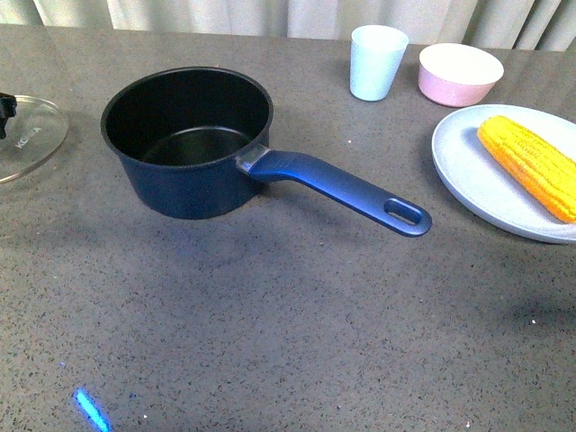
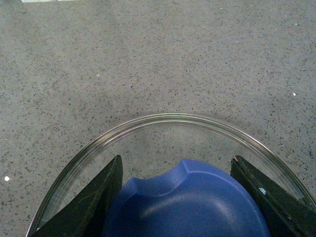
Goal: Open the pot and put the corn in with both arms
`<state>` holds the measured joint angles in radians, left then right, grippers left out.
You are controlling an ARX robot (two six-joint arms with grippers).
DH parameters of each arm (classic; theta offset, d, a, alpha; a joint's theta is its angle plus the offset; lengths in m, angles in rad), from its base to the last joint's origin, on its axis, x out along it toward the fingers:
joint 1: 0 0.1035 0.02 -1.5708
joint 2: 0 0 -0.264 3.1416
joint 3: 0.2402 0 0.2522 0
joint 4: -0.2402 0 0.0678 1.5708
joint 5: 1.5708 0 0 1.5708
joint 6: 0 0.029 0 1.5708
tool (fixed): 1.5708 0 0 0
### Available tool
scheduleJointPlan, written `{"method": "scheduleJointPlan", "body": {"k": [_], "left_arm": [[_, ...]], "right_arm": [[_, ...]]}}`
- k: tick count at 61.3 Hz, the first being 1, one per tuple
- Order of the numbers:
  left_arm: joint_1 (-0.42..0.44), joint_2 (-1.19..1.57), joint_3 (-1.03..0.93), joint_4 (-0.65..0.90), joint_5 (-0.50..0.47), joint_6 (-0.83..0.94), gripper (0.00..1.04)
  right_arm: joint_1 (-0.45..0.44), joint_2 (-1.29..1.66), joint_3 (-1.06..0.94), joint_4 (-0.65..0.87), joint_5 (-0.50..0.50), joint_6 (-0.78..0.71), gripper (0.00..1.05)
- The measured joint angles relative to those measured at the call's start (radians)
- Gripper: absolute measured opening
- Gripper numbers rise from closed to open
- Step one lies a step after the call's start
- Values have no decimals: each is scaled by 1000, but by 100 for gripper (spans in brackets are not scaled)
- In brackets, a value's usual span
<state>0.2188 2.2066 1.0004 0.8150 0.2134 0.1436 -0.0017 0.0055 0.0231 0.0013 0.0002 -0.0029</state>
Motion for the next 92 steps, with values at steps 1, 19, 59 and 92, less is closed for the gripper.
{"method": "scheduleJointPlan", "body": {"k": [1, 19, 59, 92], "left_arm": [[-2, 4, 0, 3, 1, -2, 59], [-14, 52, 0, 59, 8, -8, 59], [-23, 72, -51, 149, 3, -32, 98], [17, -292, -328, 352, 8, -124, 82]], "right_arm": [[0, 0, 0, 0, 0, 0, 96], [0, 0, 0, 0, 0, 0, 96], [0, 0, 0, 0, 0, 0, 96], [0, 0, 0, 0, 0, 0, 96]]}}
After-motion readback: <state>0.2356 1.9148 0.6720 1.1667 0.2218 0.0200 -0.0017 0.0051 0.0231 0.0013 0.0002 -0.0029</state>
